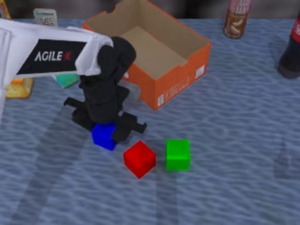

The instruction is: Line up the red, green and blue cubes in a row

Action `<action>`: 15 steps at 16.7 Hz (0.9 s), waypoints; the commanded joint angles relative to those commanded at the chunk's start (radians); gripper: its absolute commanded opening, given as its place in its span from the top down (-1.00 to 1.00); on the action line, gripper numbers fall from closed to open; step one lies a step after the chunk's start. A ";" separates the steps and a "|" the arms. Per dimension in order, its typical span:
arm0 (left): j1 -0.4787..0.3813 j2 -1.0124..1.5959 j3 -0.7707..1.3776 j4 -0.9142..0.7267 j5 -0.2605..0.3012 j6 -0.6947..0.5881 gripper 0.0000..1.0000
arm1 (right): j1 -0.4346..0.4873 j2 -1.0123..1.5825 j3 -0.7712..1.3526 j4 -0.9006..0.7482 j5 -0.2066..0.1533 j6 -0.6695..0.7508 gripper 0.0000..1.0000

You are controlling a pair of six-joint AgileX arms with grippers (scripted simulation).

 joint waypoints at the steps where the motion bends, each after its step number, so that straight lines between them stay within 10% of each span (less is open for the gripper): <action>1: 0.000 0.000 0.000 0.000 0.000 0.000 0.66 | 0.000 0.000 0.000 0.000 0.000 0.000 -1.00; 4: 0.000 0.000 0.000 0.000 0.000 0.000 1.00 | 0.000 0.000 0.000 0.000 0.000 0.000 -1.00; 15: 0.002 -0.019 0.032 -0.044 -0.001 0.002 1.00 | 0.000 0.000 0.000 0.000 0.000 0.000 -1.00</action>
